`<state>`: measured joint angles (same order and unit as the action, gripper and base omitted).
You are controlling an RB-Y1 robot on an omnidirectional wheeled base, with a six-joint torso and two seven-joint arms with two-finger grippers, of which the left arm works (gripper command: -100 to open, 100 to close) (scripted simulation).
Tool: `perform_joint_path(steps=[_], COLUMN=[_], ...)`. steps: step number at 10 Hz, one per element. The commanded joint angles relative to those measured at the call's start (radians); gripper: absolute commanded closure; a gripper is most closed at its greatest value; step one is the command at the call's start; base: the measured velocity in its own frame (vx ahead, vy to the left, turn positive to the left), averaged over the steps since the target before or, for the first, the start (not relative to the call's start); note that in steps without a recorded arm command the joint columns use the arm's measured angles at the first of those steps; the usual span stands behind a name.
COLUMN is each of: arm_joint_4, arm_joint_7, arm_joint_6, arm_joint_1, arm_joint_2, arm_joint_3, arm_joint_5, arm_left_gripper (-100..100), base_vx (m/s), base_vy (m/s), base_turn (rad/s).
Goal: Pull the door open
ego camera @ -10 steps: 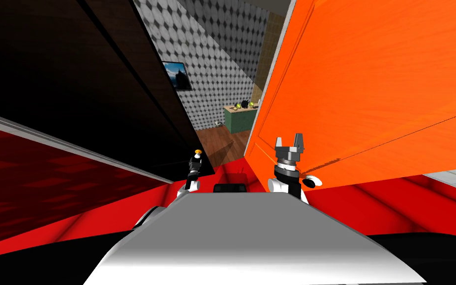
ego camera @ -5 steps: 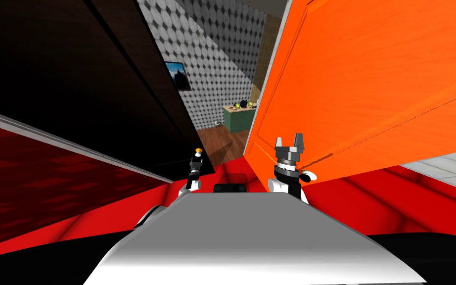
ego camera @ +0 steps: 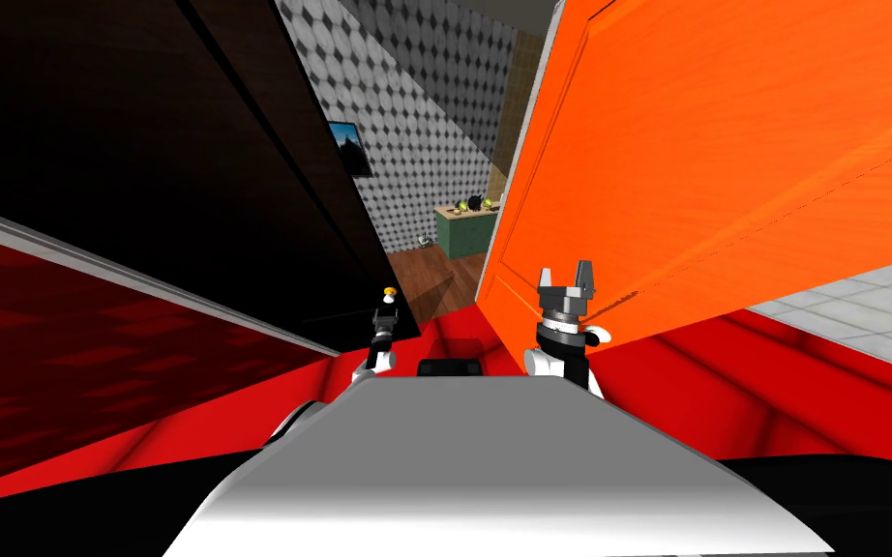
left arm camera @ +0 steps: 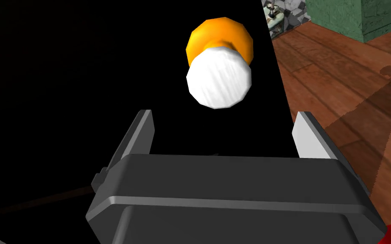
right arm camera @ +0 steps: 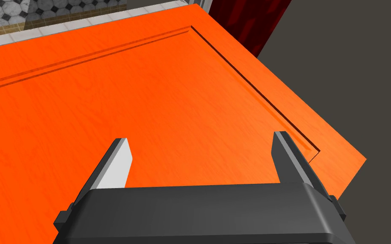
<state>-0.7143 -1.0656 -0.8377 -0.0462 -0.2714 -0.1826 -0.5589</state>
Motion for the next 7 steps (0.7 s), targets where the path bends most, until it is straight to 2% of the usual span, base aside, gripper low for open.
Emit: perform_joint_path(steps=[1, 2, 3, 4, 6, 7], arm_joint_4=[-0.004, -0.004, -0.007, -0.007, -0.014, -0.014], arm_joint_7=[-0.05, -0.068, -0.102, -0.107, -0.173, -0.182], arm_joint_6=[0.002, 0.002, 0.004, 0.004, 0.007, 0.007], arm_joint_1=[-0.002, -0.002, -0.003, -0.003, -0.004, -0.004], arm_joint_2=[0.004, 0.004, 0.007, 0.007, 0.012, 0.012], arm_joint_3=[-0.011, -0.011, -0.017, -0.017, -0.029, -0.029], arm_joint_5=[-0.021, -0.021, -0.035, -0.035, -0.058, -0.058], arm_left_gripper=[-100, -100, -100, -100, -100, -100], base_vx=[-0.079, -0.065, -0.058, -0.04, -0.048, -0.042], base_vy=[0.035, 0.027, 0.017, 0.01, 0.017, 0.015], base_turn=[-0.041, -0.024, -0.028, -0.011, -0.03, -0.013])
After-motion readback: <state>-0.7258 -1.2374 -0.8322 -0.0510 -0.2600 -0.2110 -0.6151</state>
